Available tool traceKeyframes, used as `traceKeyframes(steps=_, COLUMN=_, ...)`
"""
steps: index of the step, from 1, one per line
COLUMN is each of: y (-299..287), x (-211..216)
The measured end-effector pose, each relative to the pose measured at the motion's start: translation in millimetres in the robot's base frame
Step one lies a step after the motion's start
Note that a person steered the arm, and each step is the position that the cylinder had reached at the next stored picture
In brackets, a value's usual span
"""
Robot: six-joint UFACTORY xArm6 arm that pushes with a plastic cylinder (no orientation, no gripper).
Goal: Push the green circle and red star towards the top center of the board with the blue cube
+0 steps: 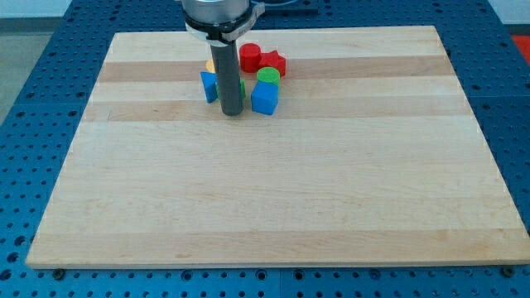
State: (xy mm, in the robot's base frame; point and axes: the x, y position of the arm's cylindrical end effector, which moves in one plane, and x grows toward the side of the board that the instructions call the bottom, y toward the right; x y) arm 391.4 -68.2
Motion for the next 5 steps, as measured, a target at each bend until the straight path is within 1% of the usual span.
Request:
traceKeyframes(steps=1, y=1.5, x=34.3)
traceKeyframes(steps=2, y=37.3, x=53.3)
traceKeyframes(steps=3, y=62.9, x=34.6)
traceKeyframes(steps=4, y=62.9, x=10.1)
traceKeyframes(steps=5, y=59.0, x=7.6)
